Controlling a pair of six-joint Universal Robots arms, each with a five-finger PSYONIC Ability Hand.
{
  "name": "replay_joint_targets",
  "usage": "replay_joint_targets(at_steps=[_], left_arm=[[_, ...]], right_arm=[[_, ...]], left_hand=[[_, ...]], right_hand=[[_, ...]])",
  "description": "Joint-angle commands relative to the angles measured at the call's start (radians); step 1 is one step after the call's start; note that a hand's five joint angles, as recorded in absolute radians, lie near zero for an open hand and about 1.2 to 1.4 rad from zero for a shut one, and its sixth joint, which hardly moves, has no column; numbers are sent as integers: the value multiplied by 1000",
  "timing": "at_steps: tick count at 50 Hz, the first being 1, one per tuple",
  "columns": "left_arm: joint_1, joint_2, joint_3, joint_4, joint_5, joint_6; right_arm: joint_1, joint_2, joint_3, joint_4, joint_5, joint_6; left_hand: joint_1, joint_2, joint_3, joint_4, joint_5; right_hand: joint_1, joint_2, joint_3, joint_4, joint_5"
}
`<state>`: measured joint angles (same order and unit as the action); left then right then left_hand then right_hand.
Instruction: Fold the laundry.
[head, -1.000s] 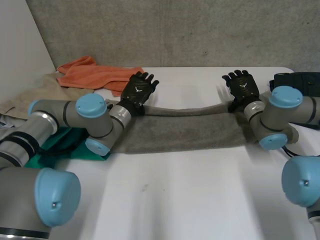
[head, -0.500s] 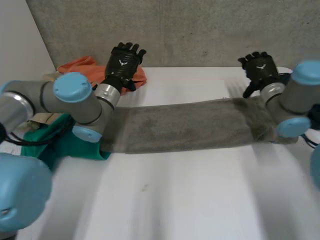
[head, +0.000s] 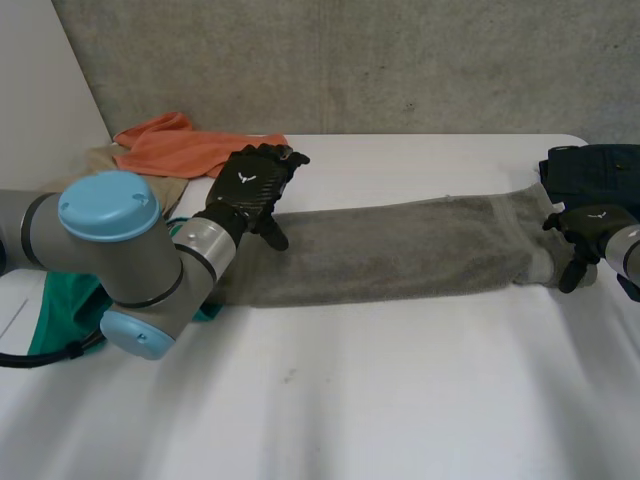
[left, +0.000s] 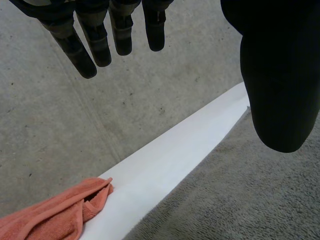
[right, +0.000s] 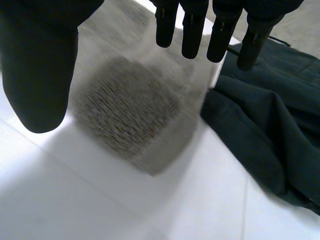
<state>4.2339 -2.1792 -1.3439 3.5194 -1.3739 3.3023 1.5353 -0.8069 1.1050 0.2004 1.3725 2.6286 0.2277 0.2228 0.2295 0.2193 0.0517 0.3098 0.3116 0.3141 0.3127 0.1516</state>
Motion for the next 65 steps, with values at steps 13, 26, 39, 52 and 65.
replay_joint_targets(at_steps=[13, 26, 39, 52, 65], left_arm=[[15, 39, -64, 19, -7, -1], [35, 131, -158, 35, 4, -4], [50, 206, -179, 32, -39, -27], [57, 217, -222, 30, -80, -33], [-17, 147, -129, 29, -88, -20]], right_arm=[[-153, -80, 154, -174, -27, 4], [-313, -32, 50, -155, -136, -235], [288, -146, 134, -505, -346, -297], [583, 91, 87, -570, -394, -416], [464, -210, 294, -486, -149, 118]], left_hand=[[-38, -33, -40, -29, -36], [-52, -47, -54, -44, -51], [-53, -48, -55, -45, -52], [-53, -48, -55, -45, -52], [-53, -48, -55, -45, -52]], right_hand=[[1086, 1085, 1082, 1084, 1070], [1086, 1085, 1082, 1084, 1070], [1086, 1085, 1082, 1084, 1070], [1086, 1085, 1082, 1084, 1070], [-135, -137, -140, -138, -152]])
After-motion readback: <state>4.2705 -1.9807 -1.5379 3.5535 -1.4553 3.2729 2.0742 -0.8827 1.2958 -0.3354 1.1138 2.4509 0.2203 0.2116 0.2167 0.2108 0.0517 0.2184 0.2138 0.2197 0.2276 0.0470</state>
